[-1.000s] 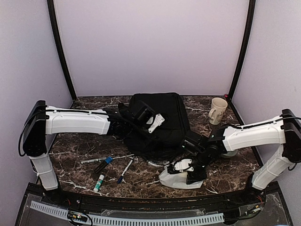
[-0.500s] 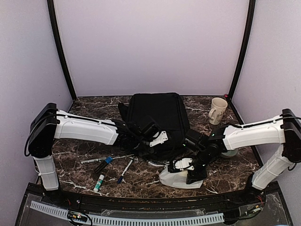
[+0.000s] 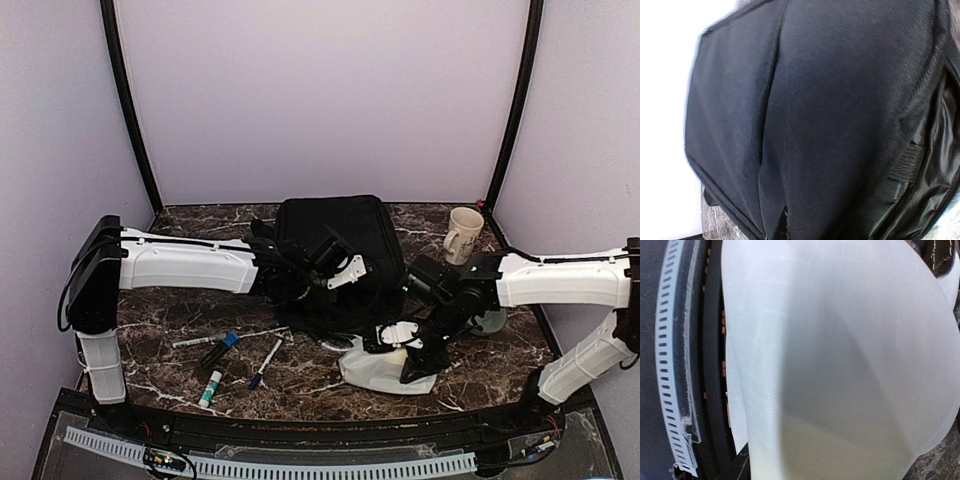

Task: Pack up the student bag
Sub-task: Pick up the pencil case from the center of the board, then place the pencil case in the largest pocket of the bag.

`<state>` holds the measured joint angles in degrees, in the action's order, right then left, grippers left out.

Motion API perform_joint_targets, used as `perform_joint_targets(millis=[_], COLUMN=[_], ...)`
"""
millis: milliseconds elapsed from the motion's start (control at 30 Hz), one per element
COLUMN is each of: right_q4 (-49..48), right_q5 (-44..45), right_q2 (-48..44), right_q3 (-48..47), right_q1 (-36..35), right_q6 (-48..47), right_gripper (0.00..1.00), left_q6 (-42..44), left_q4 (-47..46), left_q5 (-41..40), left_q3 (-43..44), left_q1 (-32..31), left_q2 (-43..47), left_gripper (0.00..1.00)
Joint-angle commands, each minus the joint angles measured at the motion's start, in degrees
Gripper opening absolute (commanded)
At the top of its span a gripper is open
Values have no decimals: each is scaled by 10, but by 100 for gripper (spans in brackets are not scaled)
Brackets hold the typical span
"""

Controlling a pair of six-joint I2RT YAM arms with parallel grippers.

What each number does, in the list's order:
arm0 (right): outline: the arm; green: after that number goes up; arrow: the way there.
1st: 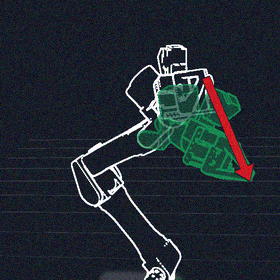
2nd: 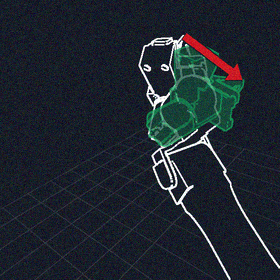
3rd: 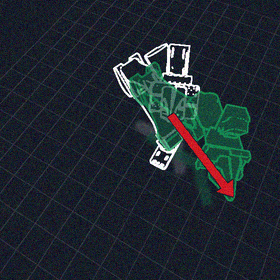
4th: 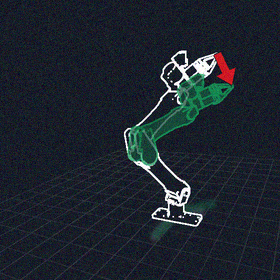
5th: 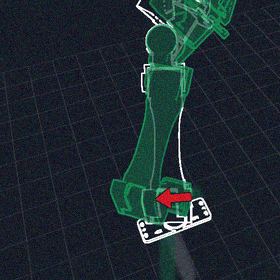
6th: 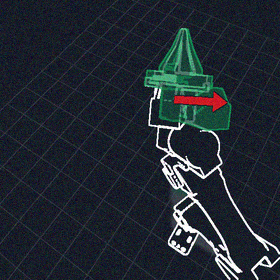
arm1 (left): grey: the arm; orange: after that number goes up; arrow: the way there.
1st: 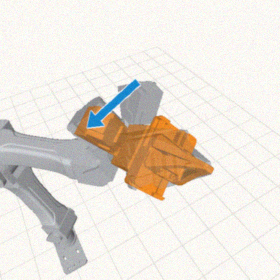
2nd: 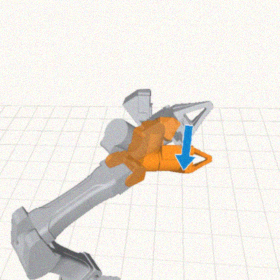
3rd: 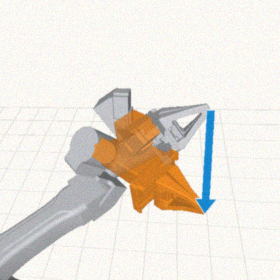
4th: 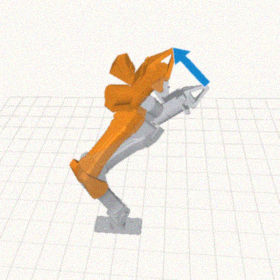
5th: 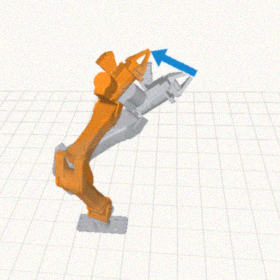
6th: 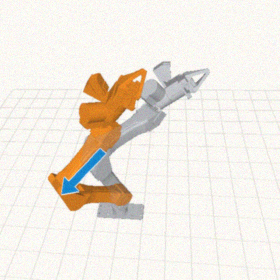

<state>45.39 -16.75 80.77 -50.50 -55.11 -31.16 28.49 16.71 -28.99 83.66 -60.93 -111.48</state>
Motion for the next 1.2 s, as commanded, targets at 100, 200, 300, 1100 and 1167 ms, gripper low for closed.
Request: perform_joint_targets(millis=[100,200,300,1100,1167], right_q4=[23,-7,-44,-296,-309], right_q5=[-77,-43,-28,56,71], right_q2=[-5,34,70,172,179], right_q3=[-112,-137,-161,-112,-120], right_q1=[38,63,98,130,130], right_q6=[4,34,63,213,228], right_gripper=[8,7,7,7,7], left_q6=[-87,-119,-150,-291,-296], left_q4=[-62,-95,-117,-165,-161], left_q5=[46,46,49,86,87], left_q3=[24,28,46,135,136], left_q1=[11,13,17,18,18], left_q2=[88,85,79,60,61], left_gripper=[0,0,0,0,0])
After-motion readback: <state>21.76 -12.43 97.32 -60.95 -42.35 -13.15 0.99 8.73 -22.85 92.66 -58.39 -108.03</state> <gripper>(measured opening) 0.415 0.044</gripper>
